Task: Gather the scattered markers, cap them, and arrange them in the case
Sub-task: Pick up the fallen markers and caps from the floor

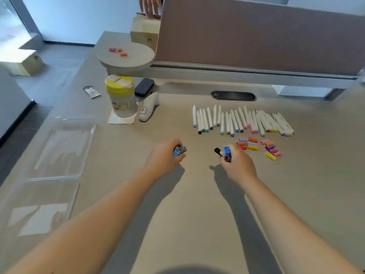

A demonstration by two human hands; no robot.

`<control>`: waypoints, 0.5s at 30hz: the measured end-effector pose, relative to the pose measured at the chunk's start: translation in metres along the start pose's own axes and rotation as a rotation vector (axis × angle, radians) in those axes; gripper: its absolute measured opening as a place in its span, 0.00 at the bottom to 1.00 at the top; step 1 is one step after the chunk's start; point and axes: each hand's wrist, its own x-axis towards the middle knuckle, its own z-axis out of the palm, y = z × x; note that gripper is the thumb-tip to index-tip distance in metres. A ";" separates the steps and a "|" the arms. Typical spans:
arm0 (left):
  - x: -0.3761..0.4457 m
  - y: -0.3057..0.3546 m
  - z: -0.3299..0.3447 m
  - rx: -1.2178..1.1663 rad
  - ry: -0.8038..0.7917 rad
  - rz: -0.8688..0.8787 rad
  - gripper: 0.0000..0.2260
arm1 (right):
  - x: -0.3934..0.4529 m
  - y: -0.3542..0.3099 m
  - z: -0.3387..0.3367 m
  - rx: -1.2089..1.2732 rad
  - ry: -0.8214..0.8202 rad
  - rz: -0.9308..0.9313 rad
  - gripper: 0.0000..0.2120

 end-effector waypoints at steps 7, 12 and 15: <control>0.071 0.036 0.081 0.086 -0.092 -0.055 0.07 | 0.060 0.074 -0.010 -0.125 -0.169 0.049 0.12; 0.105 0.049 0.121 0.181 -0.108 -0.035 0.10 | 0.088 0.103 -0.002 -0.180 -0.253 -0.043 0.11; 0.115 0.050 0.131 0.240 -0.120 0.018 0.12 | 0.097 0.107 0.001 -0.179 -0.241 -0.135 0.13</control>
